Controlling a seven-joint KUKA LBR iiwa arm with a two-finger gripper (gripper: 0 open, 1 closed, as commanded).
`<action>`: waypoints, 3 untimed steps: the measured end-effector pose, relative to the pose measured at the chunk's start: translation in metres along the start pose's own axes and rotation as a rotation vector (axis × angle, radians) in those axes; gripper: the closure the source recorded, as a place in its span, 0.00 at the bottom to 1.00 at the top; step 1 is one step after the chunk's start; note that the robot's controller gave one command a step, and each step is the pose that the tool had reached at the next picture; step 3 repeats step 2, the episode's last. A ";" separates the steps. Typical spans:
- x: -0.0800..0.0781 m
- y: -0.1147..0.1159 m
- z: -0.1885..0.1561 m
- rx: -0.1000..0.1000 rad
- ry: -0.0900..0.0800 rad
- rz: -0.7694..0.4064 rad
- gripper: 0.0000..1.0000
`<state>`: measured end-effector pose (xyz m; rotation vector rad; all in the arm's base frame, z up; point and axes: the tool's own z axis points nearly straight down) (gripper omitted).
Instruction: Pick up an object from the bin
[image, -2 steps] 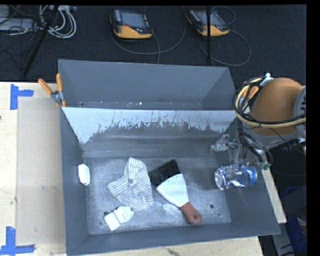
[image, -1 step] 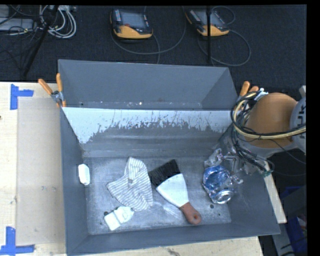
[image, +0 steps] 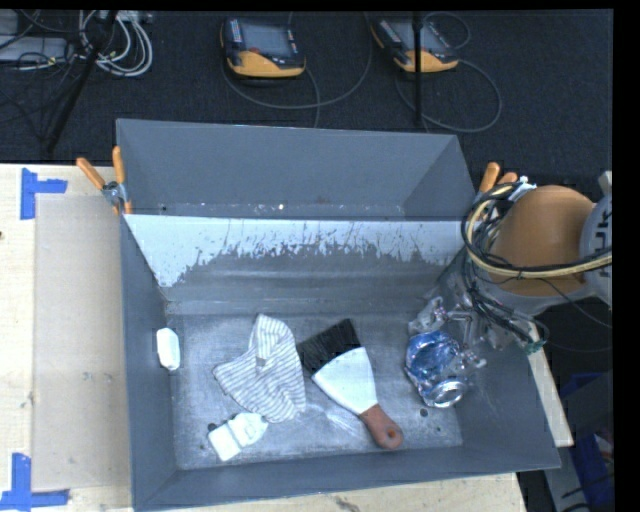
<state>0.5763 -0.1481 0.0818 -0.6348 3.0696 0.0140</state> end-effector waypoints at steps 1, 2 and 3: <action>-0.023 0.053 -0.151 0.004 0.009 -0.279 1.00; -0.026 0.056 -0.163 0.006 0.007 -0.296 1.00; -0.026 0.056 -0.163 0.006 0.007 -0.296 1.00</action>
Offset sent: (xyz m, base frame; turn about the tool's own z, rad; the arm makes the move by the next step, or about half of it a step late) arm 0.0000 0.0000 0.0000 0.0000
